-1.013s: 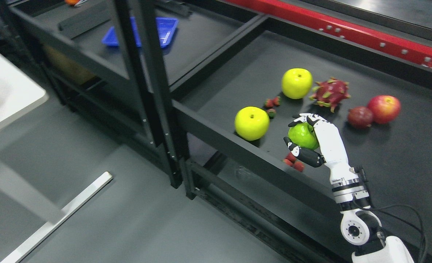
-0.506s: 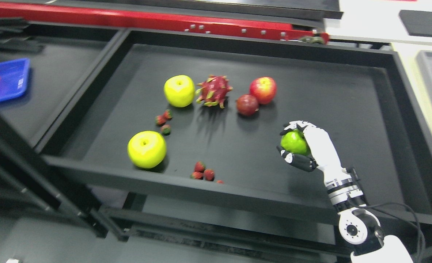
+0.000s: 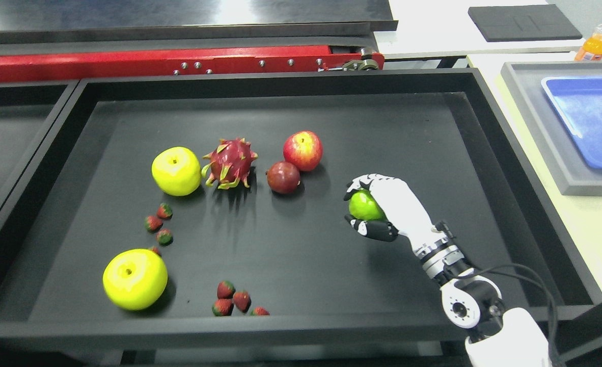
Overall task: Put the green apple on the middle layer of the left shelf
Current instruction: 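Move the held apple over the black tray near the red apples, then lower the apple onto the tray and open the right hand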
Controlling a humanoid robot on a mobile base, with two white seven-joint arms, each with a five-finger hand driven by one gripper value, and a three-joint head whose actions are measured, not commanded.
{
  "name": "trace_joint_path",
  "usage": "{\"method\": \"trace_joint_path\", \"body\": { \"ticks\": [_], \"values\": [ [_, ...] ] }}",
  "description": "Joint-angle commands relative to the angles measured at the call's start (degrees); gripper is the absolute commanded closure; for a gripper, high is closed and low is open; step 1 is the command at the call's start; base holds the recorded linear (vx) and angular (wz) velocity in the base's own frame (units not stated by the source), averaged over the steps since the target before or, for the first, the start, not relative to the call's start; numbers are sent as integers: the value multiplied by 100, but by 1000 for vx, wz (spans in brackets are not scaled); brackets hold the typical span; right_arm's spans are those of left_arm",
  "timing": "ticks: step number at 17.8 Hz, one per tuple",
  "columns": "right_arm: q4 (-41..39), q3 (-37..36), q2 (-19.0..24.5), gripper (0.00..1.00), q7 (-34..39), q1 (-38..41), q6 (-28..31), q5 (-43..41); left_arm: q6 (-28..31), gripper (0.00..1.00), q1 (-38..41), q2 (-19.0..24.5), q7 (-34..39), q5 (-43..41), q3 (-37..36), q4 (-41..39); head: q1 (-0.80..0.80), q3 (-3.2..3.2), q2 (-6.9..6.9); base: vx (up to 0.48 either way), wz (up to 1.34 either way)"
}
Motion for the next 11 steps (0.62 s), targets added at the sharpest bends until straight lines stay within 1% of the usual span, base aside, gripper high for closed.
{"method": "trace_joint_path", "body": {
  "ticks": [1,2,4,5,7,9,11],
  "values": [
    [212,1625,238,98,57,-593,-76,250,0,0,0,100,2,0,0,-3,0,0,0,194,-189],
    [370,1661,396,97,118,-708,-76,251,0,0,0,100,2,0,0,5,0,0,0,194,-189],
    [625,1766,748,96,574,-963,-85,224,0,0,0,100,2,0,0,5,0,0,0,180,-123],
    [687,1967,897,96,698,-981,-85,233,0,0,0,100,2,0,0,-3,0,0,0,179,-100],
    [723,2450,1220,96,725,-946,-94,250,0,0,0,100,2,0,0,-3,0,0,0,167,-114],
    [924,2689,1220,96,725,-946,-94,251,0,0,0,100,2,0,0,-3,0,0,0,125,-89],
    [1083,2760,1220,94,708,-955,-94,242,0,0,0,100,2,0,0,5,0,0,-1,91,-73]
  ]
}}
